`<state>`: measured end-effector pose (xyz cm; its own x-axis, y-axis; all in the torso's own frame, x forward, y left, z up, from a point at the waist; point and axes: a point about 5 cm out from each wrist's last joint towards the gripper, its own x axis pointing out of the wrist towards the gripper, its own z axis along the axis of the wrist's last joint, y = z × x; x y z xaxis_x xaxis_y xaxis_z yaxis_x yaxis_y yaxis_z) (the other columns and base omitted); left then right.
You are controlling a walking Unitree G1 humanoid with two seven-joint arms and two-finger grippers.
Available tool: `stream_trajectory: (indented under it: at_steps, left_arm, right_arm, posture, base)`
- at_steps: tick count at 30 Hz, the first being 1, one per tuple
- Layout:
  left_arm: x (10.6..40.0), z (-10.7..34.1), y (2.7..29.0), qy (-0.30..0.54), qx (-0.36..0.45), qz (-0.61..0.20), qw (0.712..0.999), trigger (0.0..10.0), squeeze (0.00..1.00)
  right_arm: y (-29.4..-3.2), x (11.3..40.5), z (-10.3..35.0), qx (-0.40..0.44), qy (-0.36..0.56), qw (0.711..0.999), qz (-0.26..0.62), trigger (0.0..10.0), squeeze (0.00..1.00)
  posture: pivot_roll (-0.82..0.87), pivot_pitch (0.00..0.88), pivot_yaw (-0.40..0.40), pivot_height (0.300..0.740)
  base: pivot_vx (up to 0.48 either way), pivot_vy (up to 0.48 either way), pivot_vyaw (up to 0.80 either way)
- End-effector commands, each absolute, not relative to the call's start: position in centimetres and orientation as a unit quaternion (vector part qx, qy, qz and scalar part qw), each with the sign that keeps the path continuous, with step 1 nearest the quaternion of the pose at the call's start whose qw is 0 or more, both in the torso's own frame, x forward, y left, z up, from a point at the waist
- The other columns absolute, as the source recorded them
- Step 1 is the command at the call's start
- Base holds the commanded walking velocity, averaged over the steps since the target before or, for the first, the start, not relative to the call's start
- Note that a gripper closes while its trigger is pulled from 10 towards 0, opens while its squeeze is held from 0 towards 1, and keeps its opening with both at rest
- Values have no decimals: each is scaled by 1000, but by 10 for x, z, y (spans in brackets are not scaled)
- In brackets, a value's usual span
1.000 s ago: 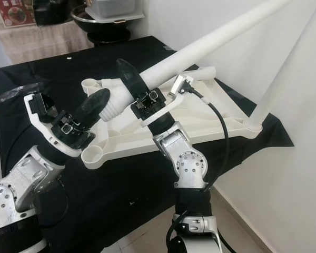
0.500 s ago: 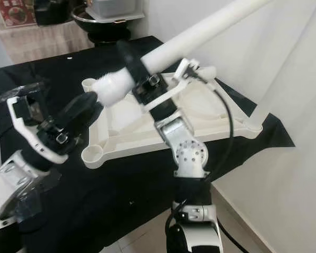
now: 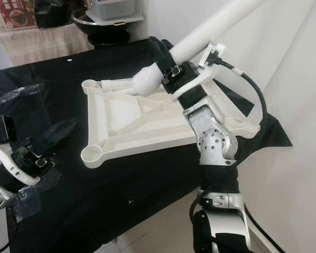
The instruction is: Building children table
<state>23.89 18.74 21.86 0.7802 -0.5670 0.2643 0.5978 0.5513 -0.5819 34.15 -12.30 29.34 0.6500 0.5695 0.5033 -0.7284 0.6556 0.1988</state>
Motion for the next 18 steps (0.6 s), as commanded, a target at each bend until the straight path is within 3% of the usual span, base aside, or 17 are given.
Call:
stream_trajectory:
  at_steps: [1, 2, 3, 4, 5, 8, 10, 18]
  left_arm:
    - [244, 211, 191, -12, -305, -283, 909, 10000, 0]
    - [250, 206, 192, -4, -269, -242, 932, 10000, 0]
    - [250, 206, 192, -4, -269, -242, 932, 10000, 0]
    - [256, 198, 187, 11, -221, -186, 957, 10000, 0]
    - [256, 198, 187, 11, -221, -186, 957, 10000, 0]
    - [257, 188, 169, 35, -95, -139, 985, 10000, 0]
    - [254, 185, 158, 35, -53, -143, 988, 10000, 0]
    - [255, 178, 146, 17, -13, -134, 991, 10000, 0]
  right_arm:
    - [-113, 339, 285, 158, -188, 892, 379, 10000, 0]
    - [-107, 337, 278, 124, -175, 897, 386, 10000, 0]
    - [-107, 337, 278, 124, -175, 897, 386, 10000, 0]
    - [-96, 333, 261, 76, -146, 902, 399, 10000, 0]
    - [-96, 333, 261, 76, -146, 902, 399, 10000, 0]
    - [-87, 328, 242, 55, -121, 902, 410, 10000, 0]
    - [-85, 326, 236, 51, -111, 903, 411, 10000, 0]
    - [-82, 320, 215, 48, -78, 915, 393, 10000, 0]
  posture:
    - [-7, 61, -44, 740]
    - [-7, 61, -44, 740]
    - [-7, 61, -44, 740]
    - [-10, 66, -44, 740]
    - [-10, 66, -44, 740]
    - [-7, 72, -47, 740]
    - [-8, 75, -47, 740]
    - [-16, 75, -36, 740]
  base:
    - [0, 0, 0]
    - [0, 0, 0]
    - [0, 0, 0]
    - [0, 0, 0]
    - [0, 0, 0]
    - [0, 0, 0]
    - [0, 0, 0]
    - [0, 0, 0]
